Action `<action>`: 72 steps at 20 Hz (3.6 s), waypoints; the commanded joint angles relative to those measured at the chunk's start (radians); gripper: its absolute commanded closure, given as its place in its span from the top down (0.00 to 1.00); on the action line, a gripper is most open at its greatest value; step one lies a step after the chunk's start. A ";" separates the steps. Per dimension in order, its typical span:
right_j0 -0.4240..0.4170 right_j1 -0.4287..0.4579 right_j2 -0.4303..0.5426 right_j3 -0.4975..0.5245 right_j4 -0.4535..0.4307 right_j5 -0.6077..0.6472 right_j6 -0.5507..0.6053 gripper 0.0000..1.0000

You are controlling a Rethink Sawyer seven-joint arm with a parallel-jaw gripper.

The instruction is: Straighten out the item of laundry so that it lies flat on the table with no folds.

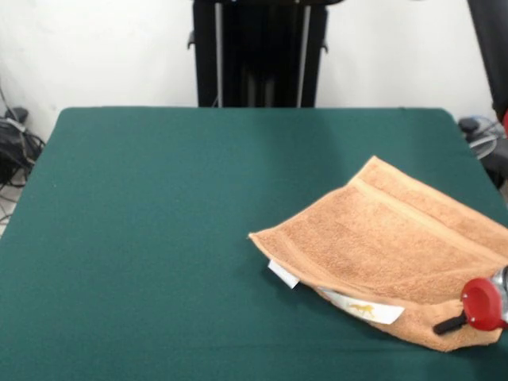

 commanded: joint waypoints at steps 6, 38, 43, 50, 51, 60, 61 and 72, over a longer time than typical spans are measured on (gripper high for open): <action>-0.046 -0.053 -0.644 0.101 0.468 0.192 -0.431 0.00; -0.123 -0.094 -1.163 0.200 1.007 0.232 -0.678 0.00; -0.138 -0.083 -1.179 0.191 1.059 0.330 -0.759 0.00; -0.162 -0.097 -1.308 0.211 1.186 0.378 -0.864 1.00; -0.162 -0.097 -1.313 0.212 1.190 0.376 -0.865 1.00; -0.171 -0.106 -1.371 0.222 1.246 0.395 -0.882 1.00; -0.171 -0.107 -1.372 0.222 1.248 0.394 -0.879 1.00; -0.178 -0.099 -1.298 0.177 1.359 0.135 -0.878 1.00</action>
